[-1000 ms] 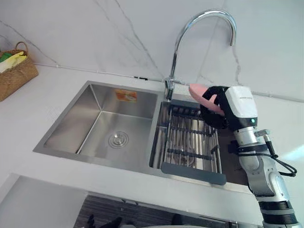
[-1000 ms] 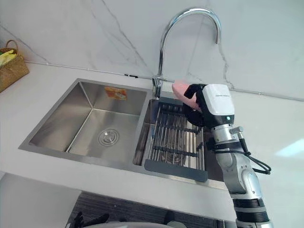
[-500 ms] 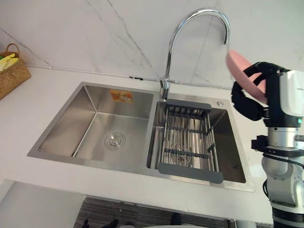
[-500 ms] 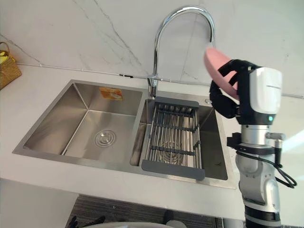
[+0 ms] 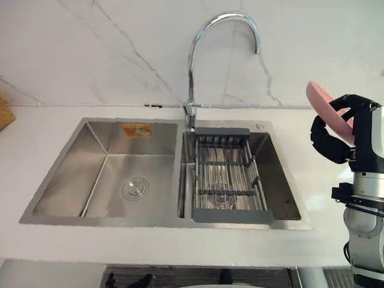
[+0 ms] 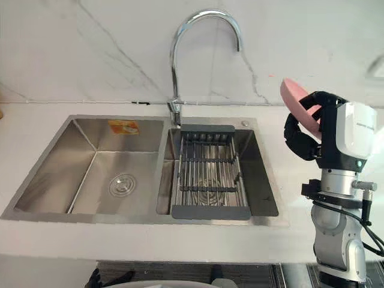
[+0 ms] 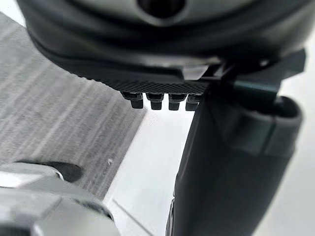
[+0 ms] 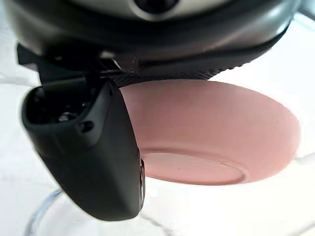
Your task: Walk over to the sink, pick up the cup, carry it to the dishwasher, place the cup inside the dishwasher, then close the dishwasher door
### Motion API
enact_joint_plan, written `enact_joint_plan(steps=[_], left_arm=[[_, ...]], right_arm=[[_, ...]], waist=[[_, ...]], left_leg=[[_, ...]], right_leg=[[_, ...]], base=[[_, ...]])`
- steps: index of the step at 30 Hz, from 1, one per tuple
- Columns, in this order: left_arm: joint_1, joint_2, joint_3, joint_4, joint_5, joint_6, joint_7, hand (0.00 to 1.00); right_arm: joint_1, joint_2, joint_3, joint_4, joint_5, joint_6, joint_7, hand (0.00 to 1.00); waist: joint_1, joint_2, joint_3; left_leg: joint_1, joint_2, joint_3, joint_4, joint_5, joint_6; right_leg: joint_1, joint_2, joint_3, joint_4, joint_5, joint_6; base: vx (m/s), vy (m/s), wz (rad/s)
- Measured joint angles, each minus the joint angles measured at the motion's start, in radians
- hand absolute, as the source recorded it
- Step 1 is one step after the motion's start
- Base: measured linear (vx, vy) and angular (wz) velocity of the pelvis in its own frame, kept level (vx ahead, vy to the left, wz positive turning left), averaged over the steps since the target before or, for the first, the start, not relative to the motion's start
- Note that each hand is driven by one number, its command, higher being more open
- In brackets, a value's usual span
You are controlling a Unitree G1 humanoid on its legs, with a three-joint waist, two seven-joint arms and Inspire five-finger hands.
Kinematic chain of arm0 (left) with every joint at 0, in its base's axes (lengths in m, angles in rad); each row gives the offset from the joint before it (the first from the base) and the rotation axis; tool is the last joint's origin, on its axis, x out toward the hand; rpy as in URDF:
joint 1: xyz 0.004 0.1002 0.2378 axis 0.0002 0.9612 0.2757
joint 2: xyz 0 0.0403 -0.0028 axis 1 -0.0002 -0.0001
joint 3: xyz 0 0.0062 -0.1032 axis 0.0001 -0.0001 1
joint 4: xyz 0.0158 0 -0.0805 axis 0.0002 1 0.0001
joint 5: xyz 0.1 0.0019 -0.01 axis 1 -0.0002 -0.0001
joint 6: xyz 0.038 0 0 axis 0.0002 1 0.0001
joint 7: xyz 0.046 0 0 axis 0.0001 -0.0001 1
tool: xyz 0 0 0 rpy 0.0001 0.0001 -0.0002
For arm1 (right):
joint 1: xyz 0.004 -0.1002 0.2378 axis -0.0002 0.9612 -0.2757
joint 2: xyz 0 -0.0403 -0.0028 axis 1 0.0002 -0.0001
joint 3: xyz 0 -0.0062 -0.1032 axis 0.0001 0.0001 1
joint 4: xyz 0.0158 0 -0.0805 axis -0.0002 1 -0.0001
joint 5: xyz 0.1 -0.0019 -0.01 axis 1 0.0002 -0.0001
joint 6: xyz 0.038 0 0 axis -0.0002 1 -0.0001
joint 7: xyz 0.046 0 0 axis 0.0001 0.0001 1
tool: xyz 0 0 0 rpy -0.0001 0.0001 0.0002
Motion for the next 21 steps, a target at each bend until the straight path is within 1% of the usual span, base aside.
enact_joint_plan(steps=[2, 3, 4, 5, 6, 7, 8, 9, 10, 11, 12, 13, 14, 15, 16, 17, 18, 19, 21], left_arm=[[0.0, 0.001, -0.003, -0.008, 0.001, 0.001, -0.018, 1.0], [0.0, 0.0, -0.003, -0.009, 0.011, 0.002, -0.02, 1.0], [-0.001, 0.0, -0.003, -0.01, 0.027, 0.005, -0.02, 1.0], [-0.004, 0.0, -0.003, -0.01, 0.029, 0.009, -0.019, 1.0], [-0.01, 0.0, 0.0, -0.01, 0.027, 0.02, -0.016, 1.0], [-0.012, 0.001, 0.01, -0.005, 0.018, 0.026, -0.014, 1.0], [-0.016, 0.003, 0.01, -0.003, 0.014, 0.028, -0.011, 1.0], [-0.011, 0.006, 0.011, -0.004, -0.002, 0.033, -0.003, 1.0], [-0.006, 0.006, 0.021, -0.01, -0.018, 0.044, 0.002, 1.0], [-0.001, 0.006, 0.029, -0.015, -0.029, 0.049, 0.002, 1.0], [0.0, 0.01, 0.03, -0.019, -0.054, 0.061, 0.006, 1.0], [0.001, 0.015, 0.029, -0.019, -0.075, 0.071, 0.019, 1.0], [-0.005, 0.04, 0.029, -0.022, -0.092, 0.083, 0.029, 1.0], [-0.022, 0.049, 0.027, -0.023, -0.105, 0.099, 0.034, 1.0], [-0.027, 0.048, 0.027, -0.022, -0.119, 0.109, 0.042, 1.0], [-0.03, 0.053, 0.026, -0.02, -0.121, 0.114, 0.042, 1.0], [-0.039, 0.062, 0.027, -0.013, -0.123, 0.123, 0.042, 1.0], [-0.042, 0.064, 0.028, -0.013, -0.124, 0.128, 0.043, 1.0], [-0.041, 0.072, 0.031, -0.012, -0.132, 0.134, 0.044, 1.0]], right_arm=[[0.016, 0.032, -0.002, 0.001, 0.0, -0.003, -0.01, 0.0], [0.033, 0.065, -0.006, 0.001, -0.008, -0.008, -0.013, 0.0], [0.052, 0.099, -0.006, 0.0, -0.024, -0.012, -0.017, 0.0], [0.061, 0.112, -0.005, 0.0, -0.034, -0.013, -0.019, 0.0], [0.056, 0.127, 0.012, 0.001, -0.06, -0.015, -0.019, 0.0], [0.048, 0.135, 0.028, -0.001, -0.075, -0.034, -0.025, 0.0], [0.044, 0.132, 0.035, -0.001, -0.086, -0.041, -0.036, 0.0], [0.03, 0.128, 0.048, 0.002, -0.097, -0.048, -0.046, 0.0], [0.001, 0.128, 0.062, 0.012, -0.098, -0.049, -0.057, 0.0], [-0.018, 0.128, 0.066, 0.02, -0.097, -0.051, -0.063, 0.0], [-0.046, 0.125, 0.074, 0.031, -0.097, -0.049, -0.069, 0.0], [-0.072, 0.121, 0.084, 0.037, -0.097, -0.047, -0.075, 0.0], [-0.105, 0.108, 0.101, 0.037, -0.097, -0.045, -0.078, 0.0], [-0.133, 0.076, 0.118, 0.037, -0.097, -0.041, -0.078, 0.0], [-0.152, 0.044, 0.127, 0.036, -0.096, -0.035, -0.077, 0.0], [-0.156, 0.041, 0.127, 0.036, -0.096, -0.033, -0.077, 0.0], [-0.155, 0.041, 0.127, 0.036, -0.096, -0.028, -0.076, 0.0], [-0.155, 0.041, 0.127, 0.036, -0.096, -0.027, -0.073, 0.0], [-0.155, 0.038, 0.128, 0.036, -0.095, -0.032, -0.057, 0.0]], waist=[[-0.001, -0.004, 0.003], [-0.008, -0.012, 0.011], [-0.023, -0.022, 0.018], [-0.027, -0.027, 0.024], [-0.016, -0.026, 0.034], [0.004, -0.006, 0.043], [0.01, -0.008, 0.052], [0.014, -0.001, 0.054], [0.018, 0.011, 0.057], [0.023, 0.011, 0.056], [0.03, 0.007, 0.054], [0.033, 0.002, 0.051], [0.035, -0.019, 0.045], [0.047, -0.018, 0.047], [0.07, -0.012, 0.043], [0.076, -0.015, 0.045], [0.074, -0.022, 0.048], [0.072, -0.027, 0.051], [0.078, -0.051, 0.051]], left_leg=[[-0.003, -0.006, -0.001, -0.001, -0.005, 0.007], [0.001, -0.013, 0.004, 0.0, -0.008, 0.01], [0.005, -0.019, 0.014, 0.01, -0.012, 0.015], [0.005, -0.019, 0.026, 0.023, -0.019, 0.022], [0.001, -0.009, 0.068, 0.045, -0.033, 0.035], [-0.003, 0.019, 0.138, 0.042, -0.037, 0.046], [0.004, 0.027, 0.17, 0.042, -0.035, 0.044], [0.014, 0.05, 0.225, 0.043, -0.03, 0.037], [0.026, 0.072, 0.274, 0.044, -0.025, 0.034], [0.033, 0.083, 0.296, 0.047, -0.024, 0.033], [0.038, 0.099, 0.329, 0.059, -0.024, 0.033], [0.033, 0.114, 0.353, 0.081, -0.024, 0.033], [0.011, 0.125, 0.358, 0.128, -0.033, 0.025], [-0.017, 0.147, 0.296, 0.148, -0.046, 0.021], [-0.01, 0.135, 0.24, 0.094, -0.037, -0.015], [-0.002, 0.133, 0.248, 0.078, -0.023, -0.026], [0.006, 0.141, 0.272, 0.063, -0.007, -0.032], [0.01, 0.143, 0.282, 0.061, -0.002, -0.033], [0.018, 0.143, 0.33, 0.075, 0.001, -0.034]], right_leg=[[-0.037, 0.001, 0.043, 0.027, 0.002, 0.002], [-0.047, -0.001, 0.056, 0.04, 0.004, 0.004], [-0.048, -0.006, 0.057, 0.046, 0.009, 0.011], [-0.054, -0.004, 0.054, 0.056, 0.021, 0.021], [-0.078, 0.014, 0.041, 0.049, 0.083, 0.027], [-0.074, 0.026, 0.005, -0.003, 0.144, 0.042], [-0.09, 0.023, -0.072, 0.06, 0.074, 0.006], [-0.112, 0.002, -0.216, 0.238, -0.076, -0.073], [-0.097, -0.032, -0.321, 0.368, -0.171, -0.08], [-0.081, -0.055, -0.363, 0.413, -0.196, -0.082], [-0.05, -0.094, -0.417, 0.459, -0.218, -0.091], [-0.019, -0.137, -0.454, 0.488, -0.224, -0.103], [0.004, -0.167, -0.462, 0.485, -0.189, -0.092], [-0.016, -0.132, -0.47, 0.47, -0.181, -0.1], [-0.044, -0.113, -0.459, 0.463, -0.178, -0.104], [-0.047, -0.105, -0.452, 0.448, -0.177, -0.102], [-0.034, -0.077, -0.439, 0.383, -0.159, -0.076], [-0.019, -0.062, -0.437, 0.341, -0.152, -0.066], [0.047, -0.025, -0.424, 0.162, -0.141, -0.052]], base=[[-0.05, 0.032, -0.62], [-0.08, 0.039, -0.39], [-0.08, 0.039, -0.33], [-0.13, 0.051, -0.7], [-0.21, 0.055, -1.24], [-0.23, 0.059, -1.45], [-0.21, 0.042, -1.46], [-0.13, 0.034, -1.33], [-0.11, 0.022, -1.27], [-0.07, 0.002, -1.1], [-0.05, -0.025, -0.91], [-0.05, -0.131, -0.99], [-0.09, -0.23, -1.0], [-0.13, -0.281, -1.23], [-0.13, -0.194, -1.11], [-0.09, -0.147, -0.98], [-0.05, -0.107, -0.54], [-0.07, -0.153, -0.52], [-0.11, -0.176, -0.57]])
